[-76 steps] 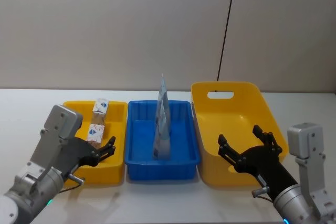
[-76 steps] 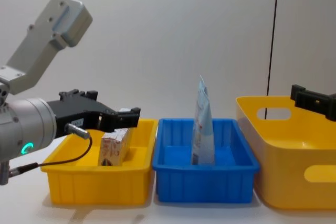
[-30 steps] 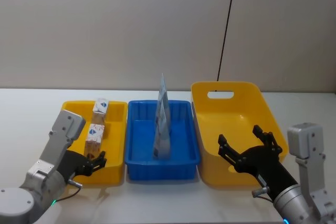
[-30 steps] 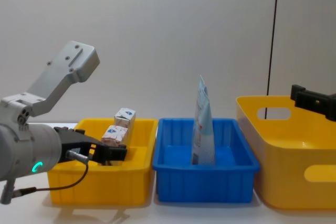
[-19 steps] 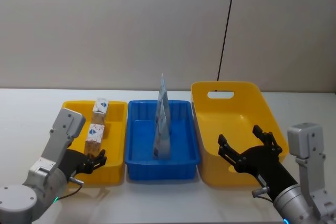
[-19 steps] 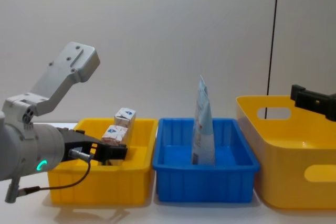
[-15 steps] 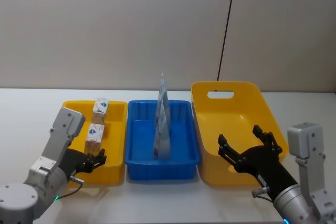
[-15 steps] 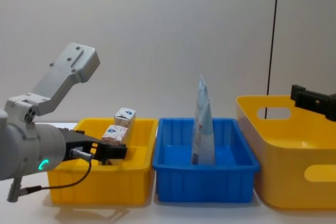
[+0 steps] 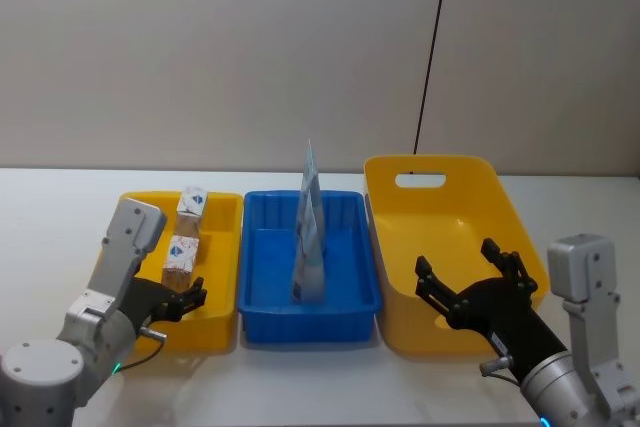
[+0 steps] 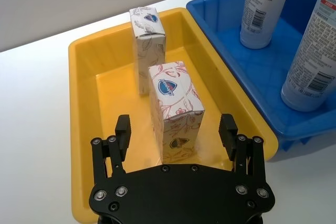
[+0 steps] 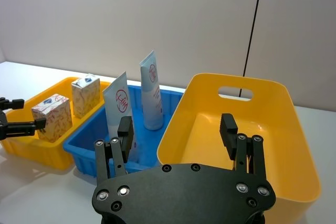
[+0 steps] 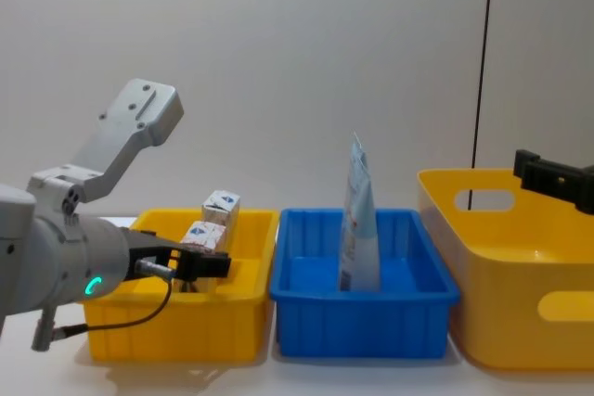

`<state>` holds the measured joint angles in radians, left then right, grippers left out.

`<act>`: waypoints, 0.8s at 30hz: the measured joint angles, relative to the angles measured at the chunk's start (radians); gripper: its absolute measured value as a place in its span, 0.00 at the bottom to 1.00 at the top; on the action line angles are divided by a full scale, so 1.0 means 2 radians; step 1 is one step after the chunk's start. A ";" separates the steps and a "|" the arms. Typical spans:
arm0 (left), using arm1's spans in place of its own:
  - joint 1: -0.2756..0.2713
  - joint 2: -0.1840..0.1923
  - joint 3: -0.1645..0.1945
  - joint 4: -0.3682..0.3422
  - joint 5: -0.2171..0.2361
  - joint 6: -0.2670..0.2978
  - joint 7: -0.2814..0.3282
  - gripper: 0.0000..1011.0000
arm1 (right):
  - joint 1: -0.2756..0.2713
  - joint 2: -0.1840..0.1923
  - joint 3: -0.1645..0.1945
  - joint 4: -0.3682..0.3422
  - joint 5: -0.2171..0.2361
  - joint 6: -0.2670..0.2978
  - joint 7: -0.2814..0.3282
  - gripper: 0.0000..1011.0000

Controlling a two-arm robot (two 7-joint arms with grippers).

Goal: Bimanual collaborative sorting of washing and personal care products

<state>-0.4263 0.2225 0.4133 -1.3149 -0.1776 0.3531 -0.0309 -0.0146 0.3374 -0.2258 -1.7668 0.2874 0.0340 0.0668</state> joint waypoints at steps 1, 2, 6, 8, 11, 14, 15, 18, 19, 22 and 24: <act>-0.002 -0.002 0.000 0.003 0.000 -0.001 -0.001 0.99 | 0.000 0.000 0.000 0.000 0.000 0.000 0.000 0.99; -0.003 -0.003 0.000 0.005 0.000 -0.001 -0.001 0.99 | 0.000 0.000 0.000 0.000 0.000 0.000 0.000 0.99; -0.007 -0.007 -0.002 0.013 0.000 -0.004 -0.003 0.99 | 0.000 0.000 0.000 0.000 0.000 0.000 0.000 0.99; -0.009 -0.010 -0.003 0.019 0.001 -0.005 -0.003 0.99 | 0.000 0.000 0.000 0.000 0.000 0.000 0.000 0.99; -0.012 -0.012 -0.004 0.025 0.001 -0.006 -0.004 0.99 | 0.000 0.000 0.000 0.000 0.000 0.000 0.000 0.99; -0.015 -0.015 -0.005 0.032 0.002 -0.008 -0.004 0.99 | 0.000 0.000 0.000 0.000 0.000 0.000 0.000 0.99; -0.017 -0.017 -0.006 0.036 0.002 -0.009 -0.005 0.99 | 0.000 0.000 0.000 0.000 0.000 0.000 0.000 0.99; -0.020 -0.019 -0.006 0.042 0.003 -0.010 -0.006 0.99 | 0.000 0.000 0.000 0.000 0.000 0.000 0.000 0.99; -0.021 -0.019 -0.007 0.044 0.003 -0.011 -0.006 0.99 | 0.000 0.000 0.000 0.000 0.000 0.000 0.000 0.99; -0.027 -0.022 -0.007 0.053 0.005 -0.013 -0.008 0.99 | 0.000 0.000 0.000 0.000 0.000 0.000 0.000 0.99; -0.032 -0.024 -0.007 0.061 0.006 -0.016 -0.010 0.99 | 0.000 0.000 0.000 0.000 0.000 0.000 0.000 0.99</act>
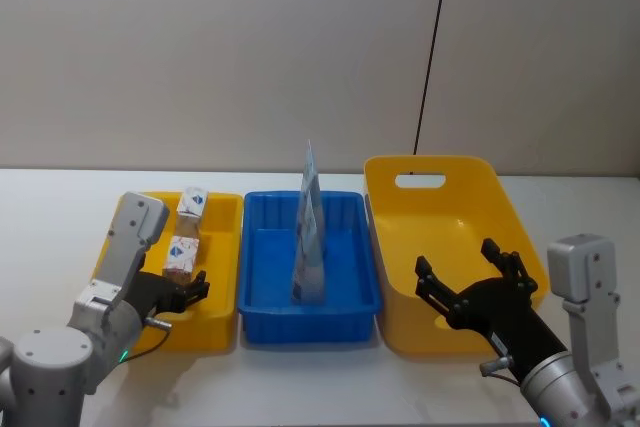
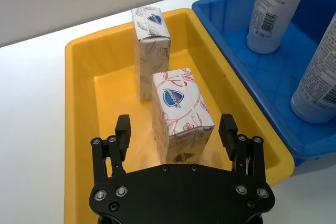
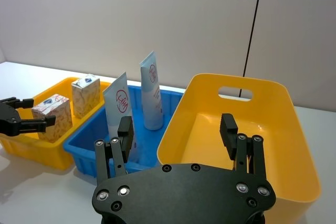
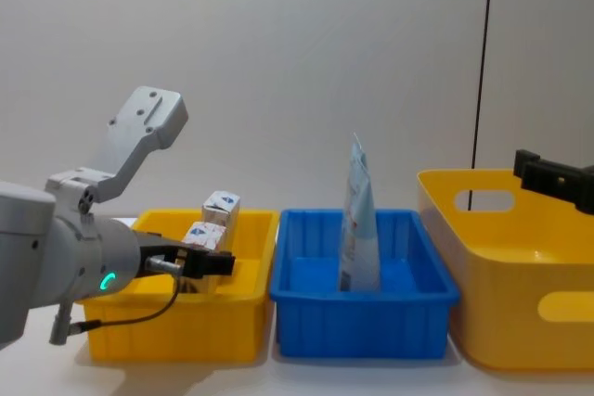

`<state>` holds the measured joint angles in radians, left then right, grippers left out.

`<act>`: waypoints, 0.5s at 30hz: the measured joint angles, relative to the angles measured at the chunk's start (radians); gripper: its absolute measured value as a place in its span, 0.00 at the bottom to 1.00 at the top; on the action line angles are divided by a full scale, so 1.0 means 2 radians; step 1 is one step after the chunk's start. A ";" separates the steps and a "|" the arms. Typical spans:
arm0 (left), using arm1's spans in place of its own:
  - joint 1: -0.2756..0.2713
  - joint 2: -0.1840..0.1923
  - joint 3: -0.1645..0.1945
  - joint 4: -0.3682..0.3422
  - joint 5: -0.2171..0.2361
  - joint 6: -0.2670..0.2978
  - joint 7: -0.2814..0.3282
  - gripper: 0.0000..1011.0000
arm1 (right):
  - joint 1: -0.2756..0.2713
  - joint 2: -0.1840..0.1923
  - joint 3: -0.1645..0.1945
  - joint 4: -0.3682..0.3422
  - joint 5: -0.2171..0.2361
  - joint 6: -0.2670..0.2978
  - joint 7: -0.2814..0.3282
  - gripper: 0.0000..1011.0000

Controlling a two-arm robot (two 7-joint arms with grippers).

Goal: Bimanual collaborative sorting of washing and personal care products

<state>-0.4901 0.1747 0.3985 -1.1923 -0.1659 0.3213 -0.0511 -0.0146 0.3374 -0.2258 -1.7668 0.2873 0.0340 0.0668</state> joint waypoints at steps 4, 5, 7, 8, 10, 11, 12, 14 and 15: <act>-0.006 -0.003 0.000 0.009 0.001 -0.003 -0.002 0.99 | 0.000 0.000 0.000 0.000 0.000 0.000 0.000 0.99; -0.008 -0.004 0.000 0.014 0.002 -0.004 -0.004 0.99 | 0.000 0.000 0.000 0.000 0.000 0.000 0.000 0.99; -0.011 -0.005 0.000 0.018 0.002 -0.005 -0.005 0.99 | 0.000 0.000 0.000 0.000 0.000 0.000 0.000 0.99; -0.012 -0.006 0.000 0.020 0.002 -0.006 -0.005 0.99 | 0.000 0.000 0.000 0.000 0.000 0.000 0.000 0.99; -0.016 -0.008 -0.001 0.026 0.003 -0.007 -0.007 0.99 | 0.000 0.000 0.000 0.000 0.000 0.000 0.000 0.99; -0.017 -0.009 -0.001 0.028 0.004 -0.008 -0.008 0.98 | 0.000 0.000 0.000 0.000 0.000 0.000 0.000 0.99; -0.019 -0.010 -0.001 0.031 0.004 -0.008 -0.008 0.96 | 0.000 0.000 0.000 0.000 0.000 0.000 0.000 0.99; -0.020 -0.011 -0.001 0.034 0.004 -0.009 -0.009 0.91 | 0.000 0.000 0.000 0.000 0.000 0.000 0.000 0.99; -0.022 -0.012 -0.002 0.037 0.004 -0.009 -0.010 0.90 | 0.000 0.000 0.000 0.000 0.000 0.000 0.000 0.99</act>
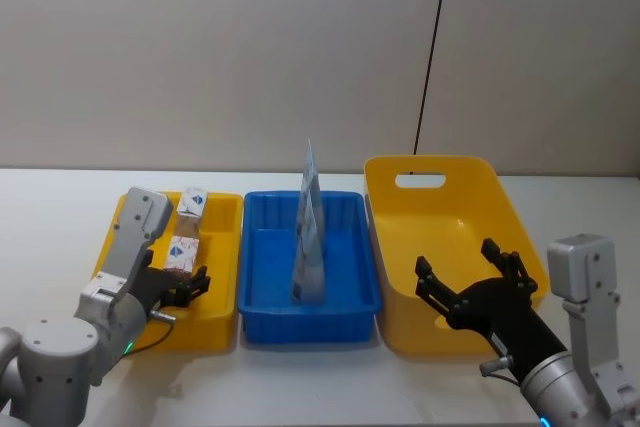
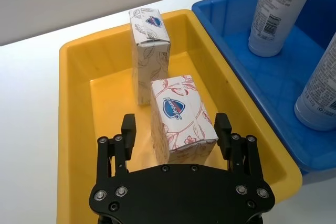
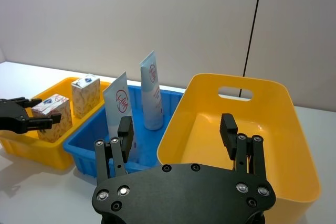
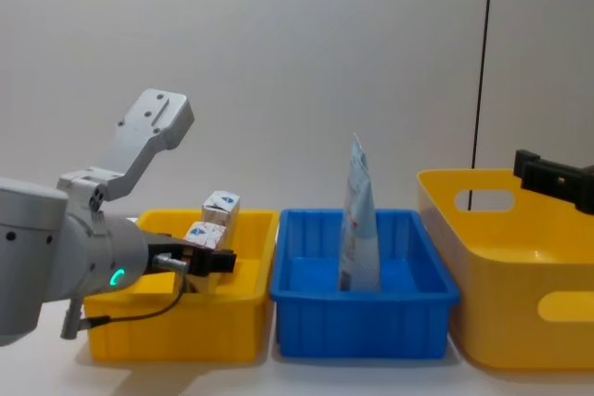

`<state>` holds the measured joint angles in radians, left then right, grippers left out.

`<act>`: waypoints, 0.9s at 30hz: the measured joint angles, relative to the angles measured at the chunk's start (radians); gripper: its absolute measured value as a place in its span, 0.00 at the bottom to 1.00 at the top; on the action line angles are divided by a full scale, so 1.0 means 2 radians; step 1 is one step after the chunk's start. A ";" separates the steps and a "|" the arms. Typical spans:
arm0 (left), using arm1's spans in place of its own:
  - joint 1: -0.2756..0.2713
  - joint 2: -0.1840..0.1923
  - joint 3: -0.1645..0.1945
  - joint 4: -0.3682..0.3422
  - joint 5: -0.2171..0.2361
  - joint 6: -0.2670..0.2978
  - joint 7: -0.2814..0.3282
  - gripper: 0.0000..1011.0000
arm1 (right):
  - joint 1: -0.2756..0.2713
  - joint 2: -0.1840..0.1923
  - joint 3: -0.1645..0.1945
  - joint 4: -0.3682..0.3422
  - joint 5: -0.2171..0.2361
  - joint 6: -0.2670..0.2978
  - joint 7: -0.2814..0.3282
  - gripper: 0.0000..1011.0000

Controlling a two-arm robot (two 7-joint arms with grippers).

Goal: Bimanual collaborative sorting of washing and personal care products

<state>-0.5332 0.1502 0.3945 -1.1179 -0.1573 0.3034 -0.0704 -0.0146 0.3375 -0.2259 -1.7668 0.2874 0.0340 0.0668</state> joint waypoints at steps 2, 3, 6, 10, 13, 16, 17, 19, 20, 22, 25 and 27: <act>-0.001 -0.001 0.000 0.002 0.000 0.000 0.000 0.86 | 0.000 0.000 0.000 0.000 0.000 0.000 0.000 0.99; -0.002 -0.002 -0.001 0.004 0.001 -0.001 -0.001 0.81 | 0.000 0.000 0.000 0.000 0.000 0.000 0.000 0.99; -0.003 -0.003 -0.002 0.006 0.002 -0.001 -0.002 0.72 | 0.000 0.000 0.000 0.000 0.000 0.000 0.000 0.99; -0.003 -0.004 -0.004 0.008 0.003 -0.001 -0.002 0.60 | 0.000 0.000 0.000 0.000 0.000 0.000 0.000 0.99; -0.003 -0.005 -0.005 0.008 0.004 -0.001 -0.002 0.50 | 0.000 0.000 0.000 0.000 0.000 0.000 0.000 0.99; -0.003 -0.005 -0.006 0.008 0.005 0.000 -0.002 0.44 | 0.000 0.000 0.000 0.000 0.000 0.000 0.000 0.99; -0.002 -0.005 -0.006 0.007 0.006 0.000 -0.001 0.43 | 0.000 0.000 0.000 0.000 0.000 0.000 0.000 0.99; -0.002 -0.005 -0.007 0.006 0.006 0.001 -0.001 0.41 | 0.000 0.000 0.000 0.000 0.000 0.000 0.000 0.99; -0.001 -0.005 -0.007 0.004 0.008 0.001 -0.001 0.41 | 0.000 0.000 0.000 0.000 0.000 0.000 0.000 0.99; 0.001 -0.005 -0.007 0.002 0.009 0.002 0.000 0.41 | 0.000 0.000 0.000 0.000 0.000 0.000 0.000 0.99; 0.002 -0.004 -0.007 -0.003 0.012 0.004 0.000 0.41 | 0.000 0.000 0.000 0.000 0.000 0.000 0.000 0.99; 0.003 -0.001 -0.007 -0.007 0.014 0.004 -0.001 0.41 | 0.000 0.000 0.000 0.000 0.000 0.000 0.000 0.99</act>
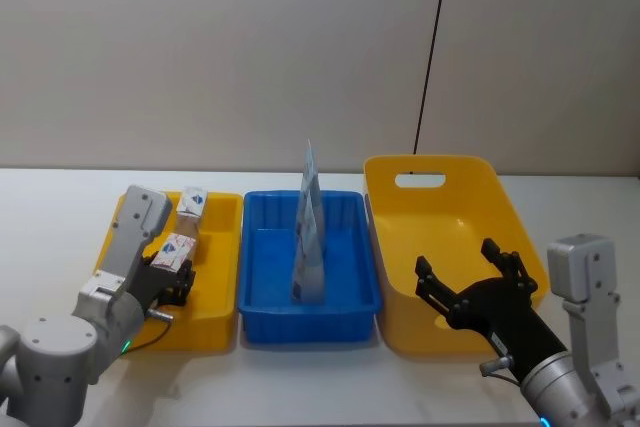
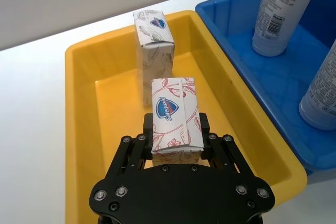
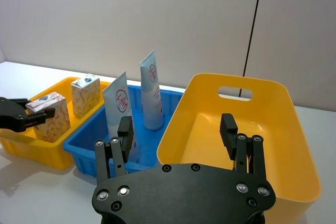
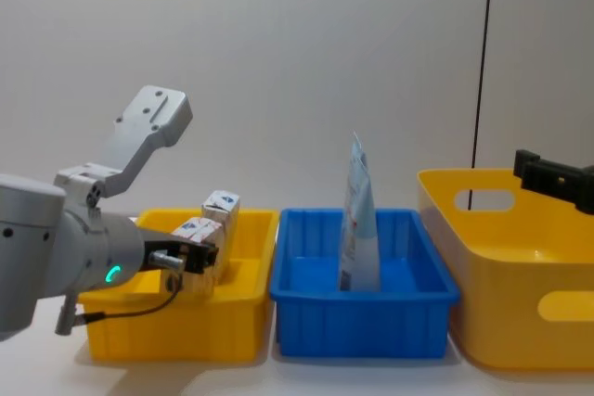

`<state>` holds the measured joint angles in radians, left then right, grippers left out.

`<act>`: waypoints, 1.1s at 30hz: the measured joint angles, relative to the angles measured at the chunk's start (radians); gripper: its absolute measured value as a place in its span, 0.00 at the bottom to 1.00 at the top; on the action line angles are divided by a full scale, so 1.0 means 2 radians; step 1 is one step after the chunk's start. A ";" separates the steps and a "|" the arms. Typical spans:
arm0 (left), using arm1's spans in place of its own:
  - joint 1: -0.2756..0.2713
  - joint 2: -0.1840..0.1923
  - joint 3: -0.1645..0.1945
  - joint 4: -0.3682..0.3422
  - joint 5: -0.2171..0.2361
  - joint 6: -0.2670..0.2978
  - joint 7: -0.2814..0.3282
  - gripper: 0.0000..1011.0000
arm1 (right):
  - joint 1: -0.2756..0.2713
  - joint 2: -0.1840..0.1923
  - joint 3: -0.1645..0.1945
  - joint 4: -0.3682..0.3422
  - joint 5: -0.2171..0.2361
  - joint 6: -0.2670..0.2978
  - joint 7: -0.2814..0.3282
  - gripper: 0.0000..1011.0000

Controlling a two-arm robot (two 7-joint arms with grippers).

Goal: Bimanual collaborative sorting of washing and personal care products

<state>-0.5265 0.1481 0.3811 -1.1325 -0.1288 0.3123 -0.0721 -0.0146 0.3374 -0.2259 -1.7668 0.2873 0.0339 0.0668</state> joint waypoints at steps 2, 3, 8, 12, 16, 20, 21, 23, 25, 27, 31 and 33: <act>0.001 0.002 0.001 -0.004 0.002 0.000 -0.001 0.41 | 0.000 0.000 0.000 0.000 0.000 0.000 0.000 0.99; 0.002 0.006 0.002 -0.010 0.004 0.001 -0.003 0.41 | 0.000 0.000 0.000 0.000 0.000 0.000 0.000 0.99; 0.005 0.024 0.006 -0.032 0.012 0.001 -0.018 0.41 | 0.000 0.000 0.000 0.000 0.000 0.000 0.000 0.99; 0.007 0.038 0.008 -0.051 0.015 -0.002 -0.035 0.41 | 0.000 0.000 0.000 0.000 0.000 0.000 0.000 0.99; 0.008 0.053 0.009 -0.067 0.016 -0.006 -0.052 0.41 | 0.000 0.000 0.000 0.000 0.000 0.000 0.000 0.99; 0.008 0.076 0.010 -0.089 0.016 -0.016 -0.087 0.41 | 0.000 0.000 0.000 0.000 0.000 0.000 0.000 0.99; 0.008 0.076 0.010 -0.089 0.016 -0.016 -0.087 0.41 | 0.000 0.000 0.000 0.000 0.000 0.000 0.000 0.99; 0.008 0.087 0.009 -0.098 0.013 -0.022 -0.103 0.41 | 0.000 0.000 0.000 0.000 0.000 0.000 0.000 0.99; 0.008 0.096 0.008 -0.105 0.010 -0.028 -0.120 0.41 | 0.000 0.000 0.000 0.000 0.000 0.000 0.000 0.99; 0.008 0.103 0.008 -0.110 0.007 -0.032 -0.131 0.41 | 0.000 0.000 0.000 0.000 0.000 0.000 0.000 0.99; 0.007 0.124 0.006 -0.122 -0.004 -0.045 -0.166 0.41 | 0.000 0.000 0.000 0.000 0.000 0.000 0.000 0.99; 0.006 0.130 0.005 -0.125 -0.008 -0.049 -0.179 0.41 | 0.000 0.000 0.000 0.000 0.000 0.000 0.000 0.99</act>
<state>-0.5145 0.4081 0.3914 -1.3834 -0.1440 0.2147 -0.4293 -0.0146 0.3374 -0.2258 -1.7668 0.2873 0.0340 0.0668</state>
